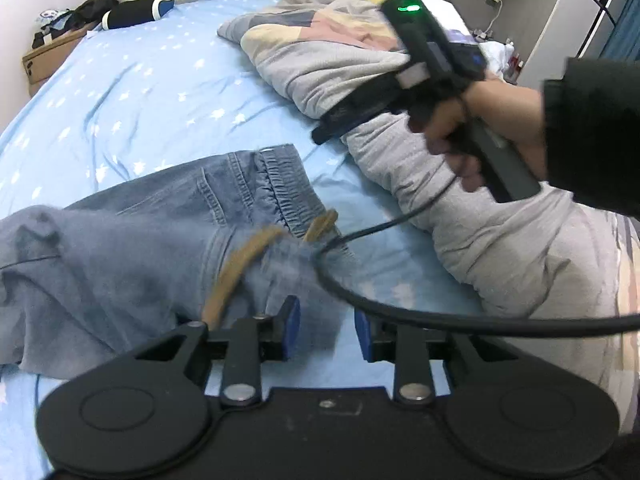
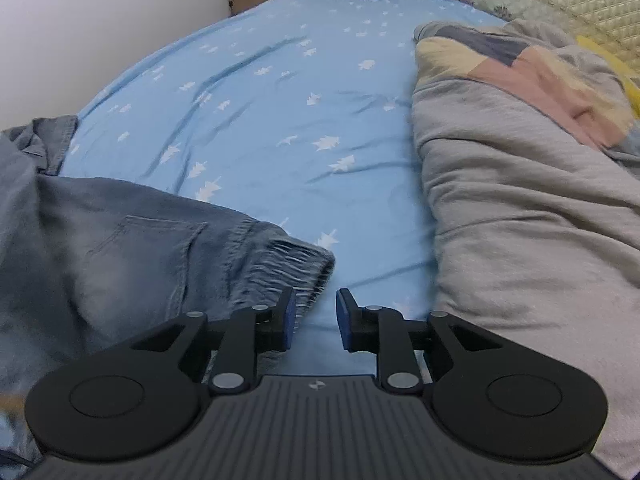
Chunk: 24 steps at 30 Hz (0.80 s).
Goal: Fold clothes
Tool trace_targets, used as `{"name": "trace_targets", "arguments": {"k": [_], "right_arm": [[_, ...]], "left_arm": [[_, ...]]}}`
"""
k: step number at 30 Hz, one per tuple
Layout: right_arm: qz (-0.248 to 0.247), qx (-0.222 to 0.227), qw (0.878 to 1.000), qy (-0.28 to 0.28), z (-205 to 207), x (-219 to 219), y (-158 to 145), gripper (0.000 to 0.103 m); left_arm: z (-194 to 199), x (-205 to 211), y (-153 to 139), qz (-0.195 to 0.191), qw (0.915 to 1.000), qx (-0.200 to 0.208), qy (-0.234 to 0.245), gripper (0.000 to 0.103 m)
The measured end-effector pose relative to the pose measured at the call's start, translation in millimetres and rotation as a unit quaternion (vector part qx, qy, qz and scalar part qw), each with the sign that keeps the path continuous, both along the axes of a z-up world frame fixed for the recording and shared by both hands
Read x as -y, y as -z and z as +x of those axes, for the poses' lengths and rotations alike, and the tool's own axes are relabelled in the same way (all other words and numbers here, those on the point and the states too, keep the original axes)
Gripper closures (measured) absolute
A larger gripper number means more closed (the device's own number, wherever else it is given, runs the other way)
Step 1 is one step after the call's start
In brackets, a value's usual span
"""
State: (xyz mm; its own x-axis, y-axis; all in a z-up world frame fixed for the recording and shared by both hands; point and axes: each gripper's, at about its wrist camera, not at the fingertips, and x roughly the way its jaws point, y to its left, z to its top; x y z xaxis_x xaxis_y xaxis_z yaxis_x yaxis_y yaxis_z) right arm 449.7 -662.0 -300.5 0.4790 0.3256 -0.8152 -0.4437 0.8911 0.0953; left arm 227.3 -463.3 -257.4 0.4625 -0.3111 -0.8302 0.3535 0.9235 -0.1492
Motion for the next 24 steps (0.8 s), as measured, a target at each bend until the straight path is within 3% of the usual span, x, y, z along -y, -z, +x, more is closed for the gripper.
{"name": "trace_targets", "arguments": {"k": [8, 14, 18, 24], "right_arm": [[0.032, 0.021, 0.999, 0.024, -65.8, 5.6, -49.3, 0.079], [0.043, 0.034, 0.998, 0.021, -112.1, -31.3, -76.9, 0.079], [0.047, 0.032, 0.998, 0.024, -129.0, -64.2, -80.7, 0.075], [0.062, -0.001, 0.992, 0.111, -133.2, -95.9, -66.1, 0.067]], "left_arm": [[-19.8, -36.4, -24.4, 0.001, 0.9997, -0.009, -0.021, 0.074], [-29.5, -97.2, -48.8, -0.003, 0.9966, -0.011, -0.082, 0.073], [-23.7, -140.0, -60.0, -0.001, 0.9938, 0.001, -0.111, 0.069], [-1.9, -213.5, -63.2, -0.003, 0.9911, 0.013, -0.133, 0.062]]}}
